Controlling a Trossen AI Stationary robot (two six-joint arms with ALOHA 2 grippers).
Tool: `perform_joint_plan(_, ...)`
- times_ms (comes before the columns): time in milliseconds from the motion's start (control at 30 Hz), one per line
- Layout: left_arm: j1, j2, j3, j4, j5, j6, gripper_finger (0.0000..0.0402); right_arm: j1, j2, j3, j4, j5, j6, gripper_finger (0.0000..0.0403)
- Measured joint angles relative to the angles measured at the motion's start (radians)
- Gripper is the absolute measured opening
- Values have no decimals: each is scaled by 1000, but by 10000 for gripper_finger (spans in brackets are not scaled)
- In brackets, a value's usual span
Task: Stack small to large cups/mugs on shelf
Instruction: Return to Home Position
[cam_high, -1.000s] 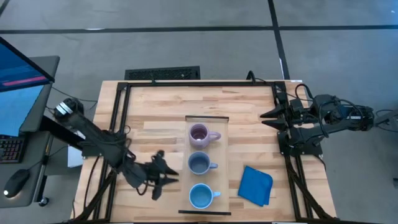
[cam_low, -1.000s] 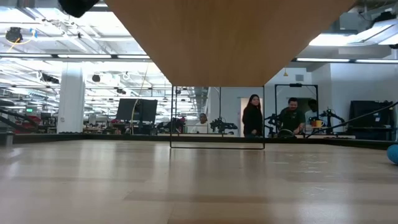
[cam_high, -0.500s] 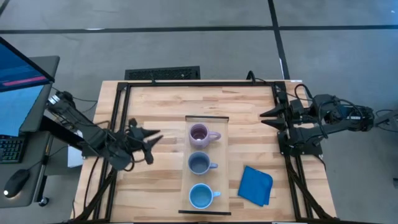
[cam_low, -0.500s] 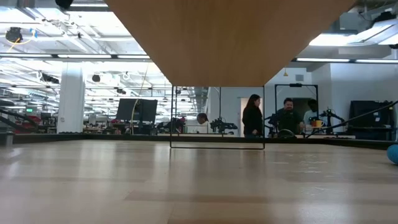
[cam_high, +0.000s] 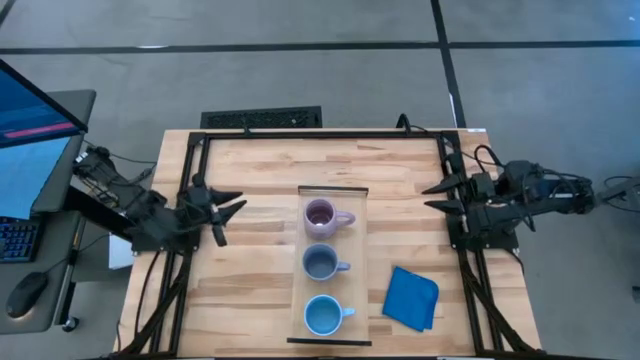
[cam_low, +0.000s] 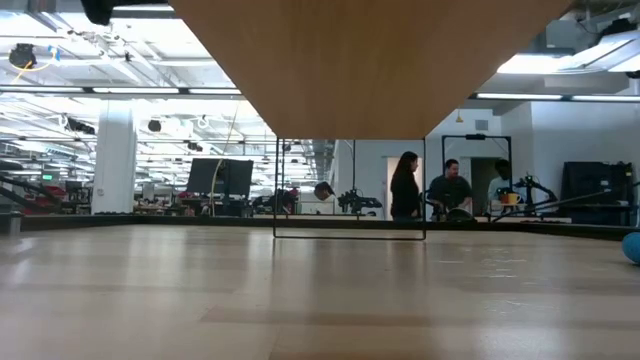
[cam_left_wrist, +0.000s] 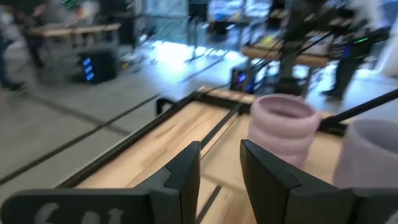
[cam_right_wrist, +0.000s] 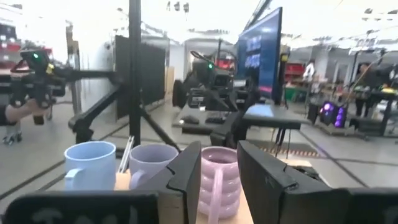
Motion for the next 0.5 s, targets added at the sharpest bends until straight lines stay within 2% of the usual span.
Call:
perform_joint_plan(100, 68, -71, -80, 188, 138, 165, 105, -17, -40, -75, 74, 0, 0, 127)
perform_joint_plan(200, 168, -145, -161, 312, 268, 256, 105, -42, -50, -153, 150, -1, 24, 127)
perform_joint_plan(333, 320, -237, -256, 326, 424, 227, 105, -85, -46, -257, 279, -3, 71, 127)
perform_joint_plan(500, 517, -285, -350, 340, 592, 159, 105, -158, -49, -354, 452, -31, 91, 127)
